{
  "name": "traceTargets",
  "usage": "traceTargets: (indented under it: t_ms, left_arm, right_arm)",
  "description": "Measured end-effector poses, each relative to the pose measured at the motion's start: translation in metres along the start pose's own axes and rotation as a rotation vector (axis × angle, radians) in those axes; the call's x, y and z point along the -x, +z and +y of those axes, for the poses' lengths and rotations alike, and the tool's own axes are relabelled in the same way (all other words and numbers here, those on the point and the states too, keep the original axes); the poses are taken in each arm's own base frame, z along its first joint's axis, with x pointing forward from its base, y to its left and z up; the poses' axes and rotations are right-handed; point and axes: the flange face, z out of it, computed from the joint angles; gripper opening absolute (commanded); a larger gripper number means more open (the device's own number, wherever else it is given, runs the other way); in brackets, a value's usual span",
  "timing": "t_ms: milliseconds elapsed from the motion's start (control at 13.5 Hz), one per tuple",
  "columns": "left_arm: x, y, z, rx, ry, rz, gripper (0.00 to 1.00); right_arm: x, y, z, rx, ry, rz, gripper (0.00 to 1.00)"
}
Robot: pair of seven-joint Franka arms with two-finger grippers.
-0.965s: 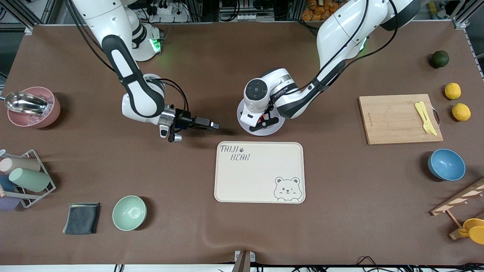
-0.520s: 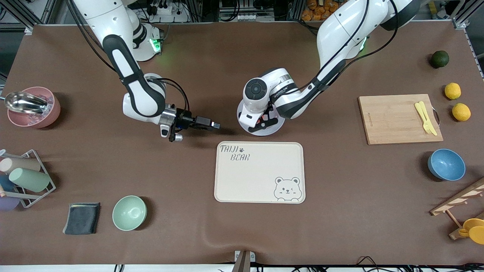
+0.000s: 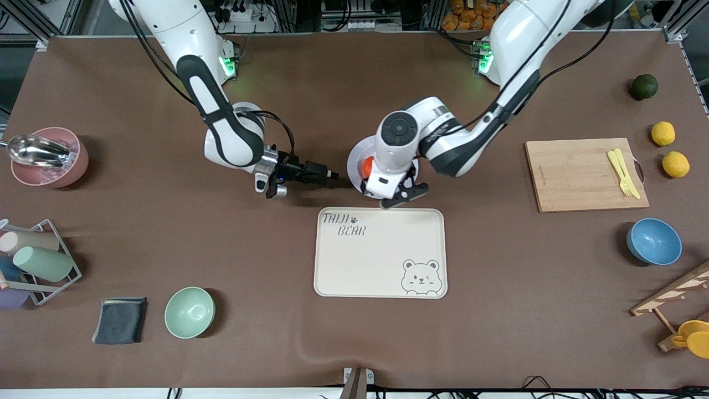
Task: Place orange and plate with both arms
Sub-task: 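Raise the left gripper away while the right gripper grips the plate rim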
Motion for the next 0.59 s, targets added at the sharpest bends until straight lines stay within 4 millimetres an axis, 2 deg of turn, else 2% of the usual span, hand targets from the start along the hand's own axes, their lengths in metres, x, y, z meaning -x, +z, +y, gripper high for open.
traceTargets:
  t_ms: [297,445,594]
  left_arm:
    - [-0.044,-0.034,-0.024,-0.032,-0.017,0.017,1.0]
    - [-0.073,-0.054,-0.043,-0.044,-0.007,-0.001,1.0]
    - [-0.111,-0.079,-0.07,-0.057,-0.006,-0.023,1.0]
  right_arm:
    - [0.012,0.005,0.017,0.01,-0.012,0.003,0.52]
    - [0.017,0.01,0.016,0.004,-0.004,0.003,0.52]
    - [0.027,0.018,0.014,-0.002,0.006,-0.001,0.52]
